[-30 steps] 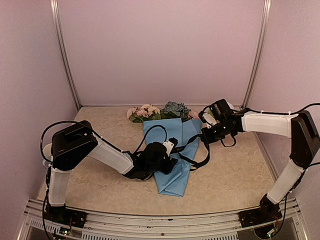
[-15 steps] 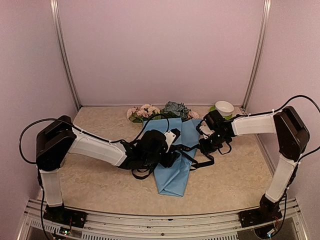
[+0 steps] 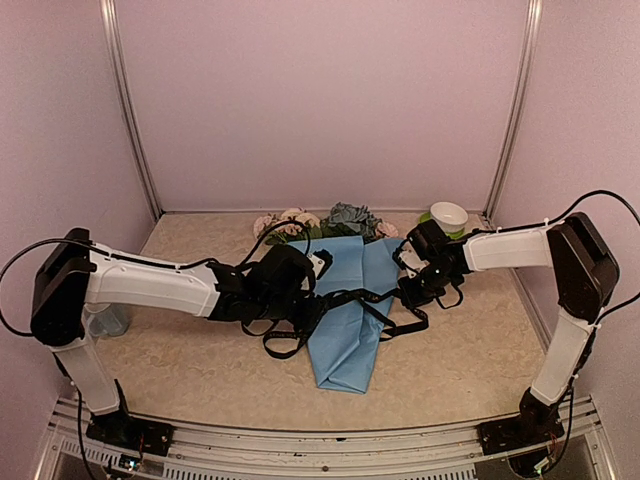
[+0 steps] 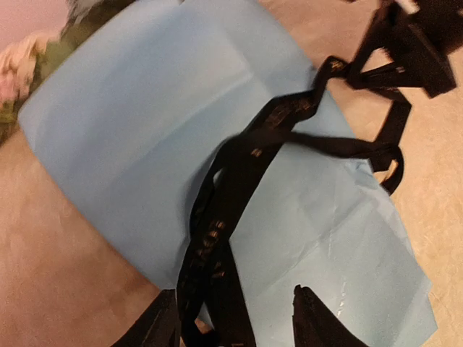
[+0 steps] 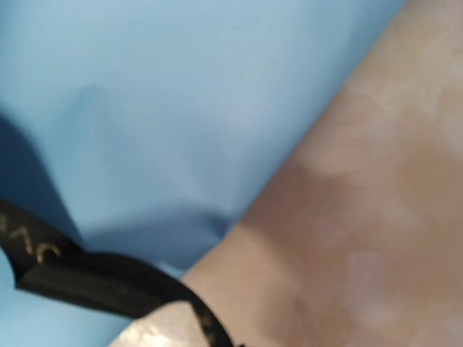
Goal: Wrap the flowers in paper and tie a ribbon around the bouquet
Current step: Tie the ribbon around the folded bouquet.
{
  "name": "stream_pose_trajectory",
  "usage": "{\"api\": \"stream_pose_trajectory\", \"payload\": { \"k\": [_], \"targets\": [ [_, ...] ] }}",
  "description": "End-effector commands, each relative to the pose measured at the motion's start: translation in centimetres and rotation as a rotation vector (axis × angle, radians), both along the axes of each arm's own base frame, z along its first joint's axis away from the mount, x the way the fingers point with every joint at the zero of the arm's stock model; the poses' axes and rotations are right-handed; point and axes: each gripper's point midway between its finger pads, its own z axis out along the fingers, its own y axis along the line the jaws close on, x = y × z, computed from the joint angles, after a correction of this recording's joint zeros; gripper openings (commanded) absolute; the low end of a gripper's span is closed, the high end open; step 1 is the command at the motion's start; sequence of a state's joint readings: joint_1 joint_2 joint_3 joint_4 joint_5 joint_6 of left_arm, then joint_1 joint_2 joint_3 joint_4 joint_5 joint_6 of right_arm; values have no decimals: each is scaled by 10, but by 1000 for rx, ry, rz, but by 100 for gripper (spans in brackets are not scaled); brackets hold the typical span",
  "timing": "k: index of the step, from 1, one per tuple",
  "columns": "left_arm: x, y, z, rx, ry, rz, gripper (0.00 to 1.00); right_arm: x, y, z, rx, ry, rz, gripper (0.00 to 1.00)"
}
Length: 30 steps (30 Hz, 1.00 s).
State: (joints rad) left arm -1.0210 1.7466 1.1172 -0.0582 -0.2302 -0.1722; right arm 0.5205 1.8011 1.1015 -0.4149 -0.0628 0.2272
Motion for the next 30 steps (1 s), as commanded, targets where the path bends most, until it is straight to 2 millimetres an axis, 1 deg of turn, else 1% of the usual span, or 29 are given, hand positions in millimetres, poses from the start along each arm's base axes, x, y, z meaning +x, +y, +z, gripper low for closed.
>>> {"api": "stream_pose_trajectory", "payload": {
  "k": [1,3,4,7,10,12,14,18,19,20,21,22,23,27,30],
  "targets": [
    [-28,53,-72,256,189,93,58,3,4,8,14,-20,7,0],
    [-40,62,-86,292,225,77,64,3,5,8,17,-16,10,0],
    [-42,67,-92,311,236,81,66,3,5,7,15,-15,10,0],
    [-44,79,-101,353,245,104,67,3,5,9,19,-19,11,0],
    [-48,83,-110,362,259,95,66,3,5,11,21,-22,11,0],
    [-51,84,-119,368,280,81,61,3,4,12,20,-25,9,0],
    [-55,84,-127,377,304,70,53,2,4,12,19,-25,11,0],
    [-60,85,-130,378,325,59,38,3,3,14,17,-33,10,0],
    [-60,87,-130,383,323,64,31,3,3,15,15,-33,11,0],
    [-59,90,-129,392,316,76,22,3,3,15,13,-34,10,0],
    [-57,93,-127,401,307,95,9,4,0,16,1,-41,1,0],
    [-53,97,-123,406,293,120,2,7,-3,18,-6,-54,-11,0],
    [-48,100,-119,407,279,147,0,8,-5,21,-7,-66,-21,0],
    [-28,118,-100,379,231,257,0,15,-11,37,47,-104,-58,0],
    [-15,135,-95,359,232,355,0,18,-21,40,52,-118,-97,0]
  ]
}}
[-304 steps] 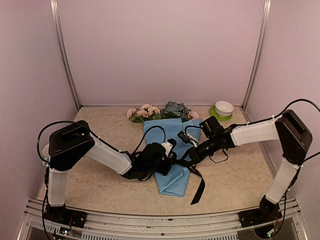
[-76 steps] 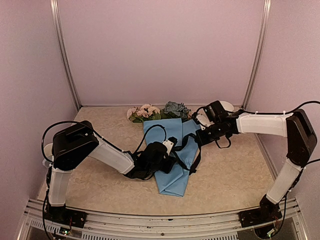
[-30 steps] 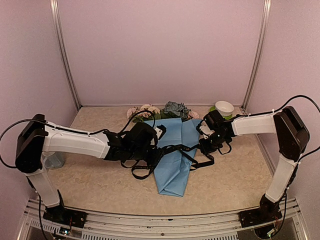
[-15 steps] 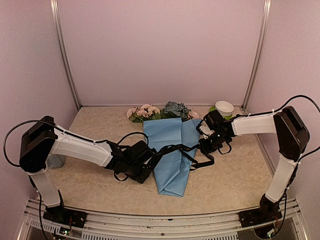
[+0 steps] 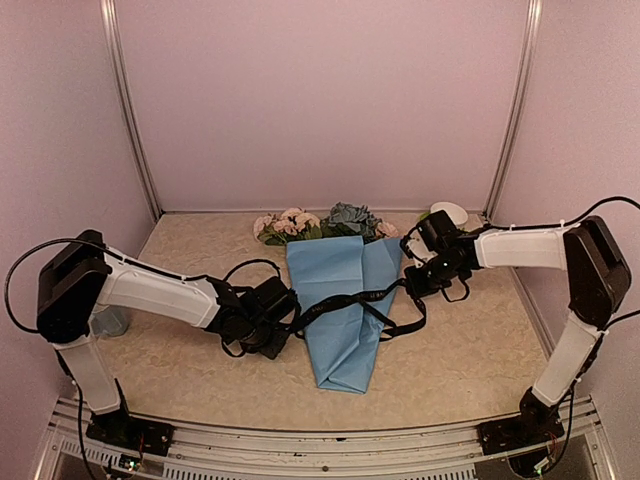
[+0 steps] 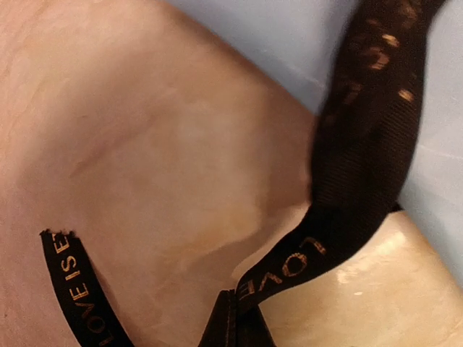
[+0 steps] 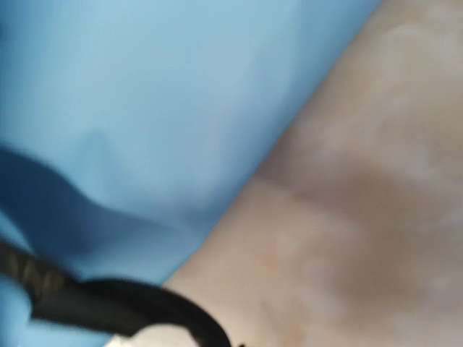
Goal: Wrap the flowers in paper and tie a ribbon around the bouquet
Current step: Tie the ribbon around the folded bouquet.
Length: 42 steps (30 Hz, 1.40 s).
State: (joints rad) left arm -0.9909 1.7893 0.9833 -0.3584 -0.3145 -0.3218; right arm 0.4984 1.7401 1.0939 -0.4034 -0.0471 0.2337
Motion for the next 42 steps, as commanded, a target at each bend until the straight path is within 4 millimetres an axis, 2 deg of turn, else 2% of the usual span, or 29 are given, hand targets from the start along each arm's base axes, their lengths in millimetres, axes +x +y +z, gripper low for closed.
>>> {"api": "stream_pose_trajectory", "payload": {
  "k": [1,7,13,19,22,24,28,35,42],
  "targets": [
    [22,40,12,28,-50,186,0,8,-18,16,37,-53,-79,0],
    [40,65,15,6,-102,344,0,-1,-40,12,202,-30,-150,0],
    [62,118,27,0,-209,601,0,-4,-71,22,333,-64,-258,0],
    [68,151,65,-42,-352,771,0,-8,-106,22,457,-71,-385,0],
    [59,183,83,26,-453,879,0,-11,-124,15,477,-66,-448,0],
    [55,200,89,50,-480,929,0,-13,-133,12,493,-63,-484,0],
    [55,212,81,20,-461,954,0,-14,-150,11,517,-88,-539,0],
    [52,227,61,6,-421,1002,0,-23,-198,3,602,-105,-700,0],
    [47,258,57,-47,-431,1106,0,-32,-242,5,625,-175,-859,0]
  ]
}}
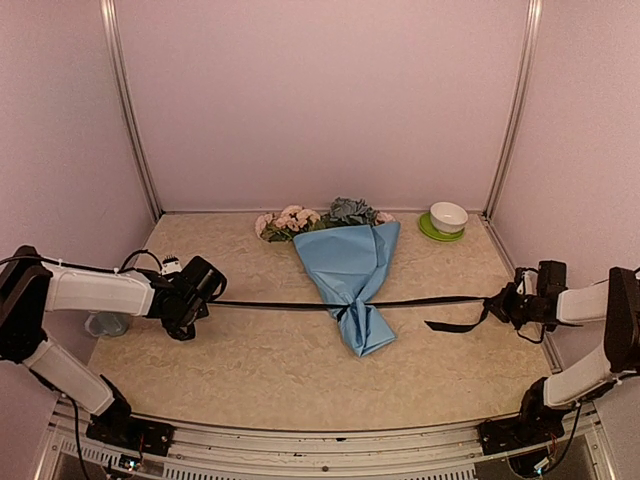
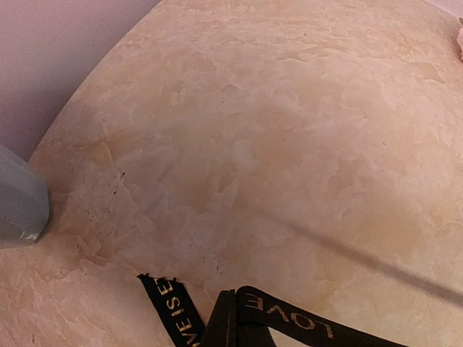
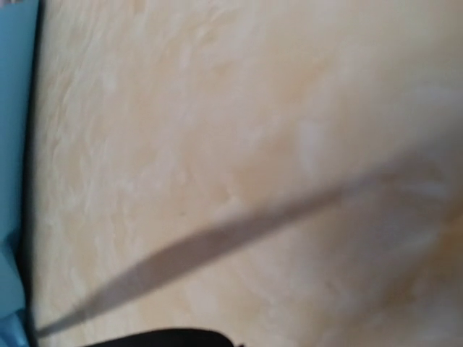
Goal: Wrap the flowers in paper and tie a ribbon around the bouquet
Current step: Tie the ribbon around the folded bouquet.
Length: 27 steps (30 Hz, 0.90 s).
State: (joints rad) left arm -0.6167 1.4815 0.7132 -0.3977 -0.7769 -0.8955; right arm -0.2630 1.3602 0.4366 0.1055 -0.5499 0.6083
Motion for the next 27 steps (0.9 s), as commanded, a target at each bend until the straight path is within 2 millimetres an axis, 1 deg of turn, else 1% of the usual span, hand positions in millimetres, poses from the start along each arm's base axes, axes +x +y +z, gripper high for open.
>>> {"api": "stream_pose_trajectory", "payload": {
  "k": [1,4,8,10,14,17,21,23,27],
  "targets": [
    [-7,40,9,18,-52,117,0,6,-45,15,-45,-73,-172,0],
    [-9,46,16,-6,-84,129,0,3,-55,11,-45,-62,-202,0],
    [-10,47,17,-19,-90,121,0,2,-60,4,-35,-50,-213,0],
    [-11,50,15,-25,-85,132,0,1,-65,2,-39,-43,-229,0],
    [-13,57,11,-38,-78,155,0,-7,-91,3,-17,-53,-312,0],
    [-15,59,13,-48,-92,166,0,-11,-102,5,-40,-51,-336,0],
    [-19,66,18,-74,-126,187,0,-15,-110,2,-43,-50,-363,0],
    [-21,71,18,-86,-130,201,0,-17,-113,-2,-39,-40,-372,0],
    [-22,73,19,-101,-140,203,0,-19,-117,-10,-11,-27,-382,0]
  ]
}}
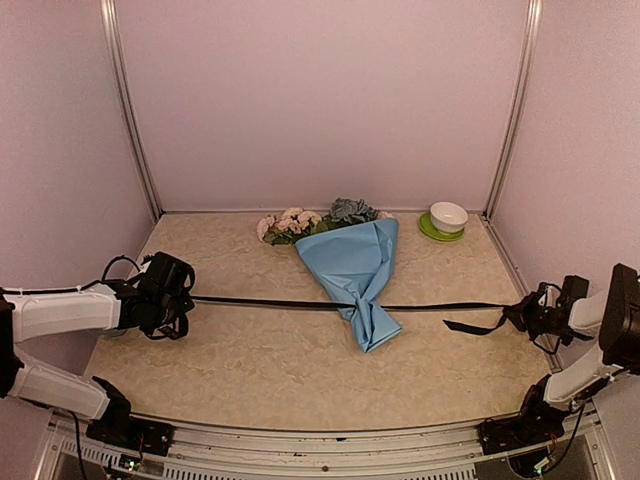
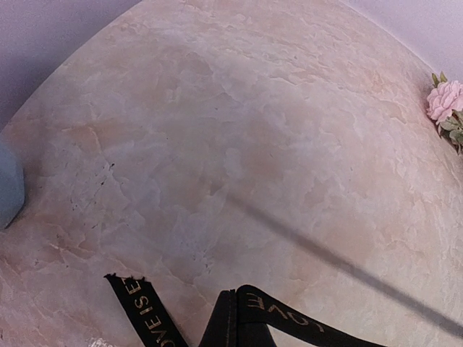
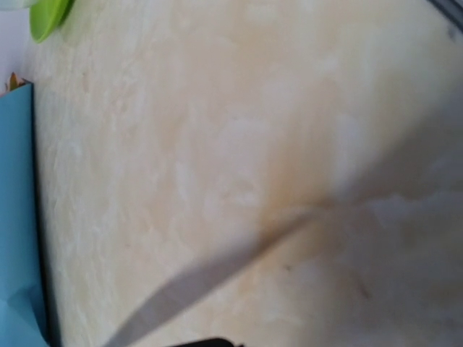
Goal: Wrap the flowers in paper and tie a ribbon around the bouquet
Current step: Tie the ribbon around the folded bouquet.
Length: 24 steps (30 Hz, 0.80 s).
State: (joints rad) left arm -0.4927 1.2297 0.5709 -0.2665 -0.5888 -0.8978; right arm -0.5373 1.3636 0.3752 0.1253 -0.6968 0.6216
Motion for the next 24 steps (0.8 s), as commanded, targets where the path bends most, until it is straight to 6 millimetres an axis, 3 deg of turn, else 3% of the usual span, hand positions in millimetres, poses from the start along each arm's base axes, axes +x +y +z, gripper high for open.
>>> {"api": "stream_pose_trajectory", "payload": {
  "k": [1,9,16,24],
  "targets": [
    [-17,57,1,152,4,184,0,4,-61,-2,-143,-6,-199,0],
    [-17,61,0,142,2,194,0,0,-78,14,-215,-16,-259,0],
    [-20,66,3,121,-21,206,0,-5,-80,2,-183,3,-268,0],
    [-18,65,2,122,-16,198,0,-5,-82,6,-199,-1,-274,0]
  ]
}}
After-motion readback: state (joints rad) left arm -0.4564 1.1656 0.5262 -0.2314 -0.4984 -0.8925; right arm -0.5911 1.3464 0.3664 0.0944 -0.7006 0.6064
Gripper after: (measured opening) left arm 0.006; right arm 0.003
